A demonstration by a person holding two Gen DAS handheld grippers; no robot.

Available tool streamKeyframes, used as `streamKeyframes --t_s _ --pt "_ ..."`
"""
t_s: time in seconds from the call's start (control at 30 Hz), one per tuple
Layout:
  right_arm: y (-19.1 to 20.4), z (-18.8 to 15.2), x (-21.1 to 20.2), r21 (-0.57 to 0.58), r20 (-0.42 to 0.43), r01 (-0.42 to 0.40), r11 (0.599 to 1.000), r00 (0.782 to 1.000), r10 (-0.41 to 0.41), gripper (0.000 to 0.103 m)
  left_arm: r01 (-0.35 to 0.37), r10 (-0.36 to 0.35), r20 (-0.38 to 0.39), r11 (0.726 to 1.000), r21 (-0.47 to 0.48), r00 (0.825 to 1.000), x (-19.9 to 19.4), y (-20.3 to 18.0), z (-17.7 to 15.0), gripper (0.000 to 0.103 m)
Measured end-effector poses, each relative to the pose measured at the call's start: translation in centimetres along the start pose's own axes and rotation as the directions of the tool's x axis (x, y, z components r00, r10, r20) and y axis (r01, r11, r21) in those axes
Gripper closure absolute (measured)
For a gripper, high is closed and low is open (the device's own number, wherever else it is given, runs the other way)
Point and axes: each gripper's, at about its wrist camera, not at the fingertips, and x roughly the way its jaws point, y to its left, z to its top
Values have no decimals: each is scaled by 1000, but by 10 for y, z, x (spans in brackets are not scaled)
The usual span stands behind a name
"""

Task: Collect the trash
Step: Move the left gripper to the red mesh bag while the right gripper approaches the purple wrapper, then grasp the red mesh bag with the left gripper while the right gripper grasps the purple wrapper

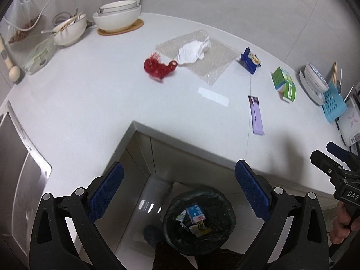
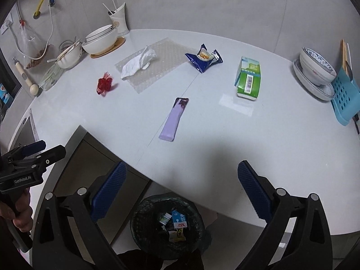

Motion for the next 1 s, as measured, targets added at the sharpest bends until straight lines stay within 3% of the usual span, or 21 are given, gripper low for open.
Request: streamKeyframes --t_s 0.4,1.0 --pt "5 49 34 23 -24 7 1000 1000 -6 9 -15 14 15 1000 20 1000 23 6 65 7" --pt "12 87 135 95 -242 63 993 970 -38 44 -56 56 -79 998 1 995 131 42 158 21"
